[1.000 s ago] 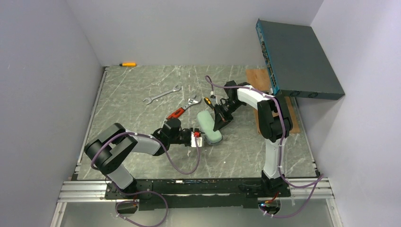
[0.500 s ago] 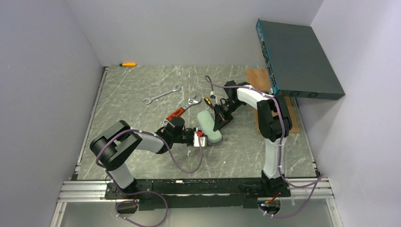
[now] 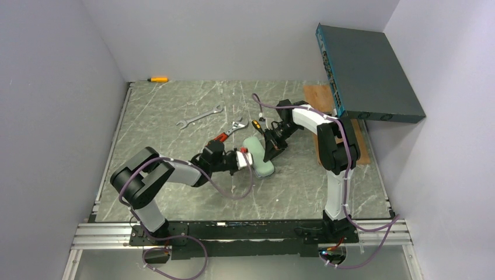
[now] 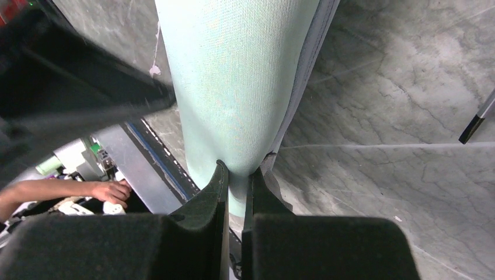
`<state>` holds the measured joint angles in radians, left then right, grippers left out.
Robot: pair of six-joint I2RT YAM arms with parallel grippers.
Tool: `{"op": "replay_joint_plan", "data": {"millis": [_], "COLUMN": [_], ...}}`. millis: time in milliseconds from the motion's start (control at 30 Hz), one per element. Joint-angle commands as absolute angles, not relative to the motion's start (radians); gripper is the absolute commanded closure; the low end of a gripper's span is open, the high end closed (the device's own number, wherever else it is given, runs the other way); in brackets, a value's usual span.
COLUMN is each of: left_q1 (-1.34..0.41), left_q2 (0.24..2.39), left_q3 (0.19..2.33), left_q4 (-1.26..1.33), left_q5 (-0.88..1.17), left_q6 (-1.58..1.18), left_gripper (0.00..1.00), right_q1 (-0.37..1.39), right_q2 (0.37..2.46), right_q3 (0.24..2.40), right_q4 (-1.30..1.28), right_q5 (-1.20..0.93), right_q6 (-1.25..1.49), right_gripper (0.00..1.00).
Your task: Open the umbrella
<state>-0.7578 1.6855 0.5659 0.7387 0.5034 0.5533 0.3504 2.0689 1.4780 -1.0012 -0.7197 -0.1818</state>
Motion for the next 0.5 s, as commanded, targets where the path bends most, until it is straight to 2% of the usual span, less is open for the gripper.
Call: {"op": "replay_joint_plan", "data": {"millis": [0, 200, 467], "left_q1": [-0.628, -0.519, -0.443], "left_q2": [1.677, 1.717, 1.774], "left_q3": [0.627, 0.675, 0.743], "left_q4": [0.751, 0.785, 0.758], "left_q5": [0.427, 0.397, 0.465], "left_q6": [0.195, -0.057, -0.185], "left_gripper": [1.0, 1.0, 1.0], "right_q1": [0.358, 0.356, 0.362], "right_q2": [2.109, 2.103, 2.116], "right_q3": [1.436, 1.42, 1.487], "right_q4": [-1.021, -1.034, -1.057], "right_q5": [-0.566, -0.57, -0.539], "right_q6": [-0.312, -0.39, -0.513], "right_gripper": [1.0, 1.0, 1.0]}}
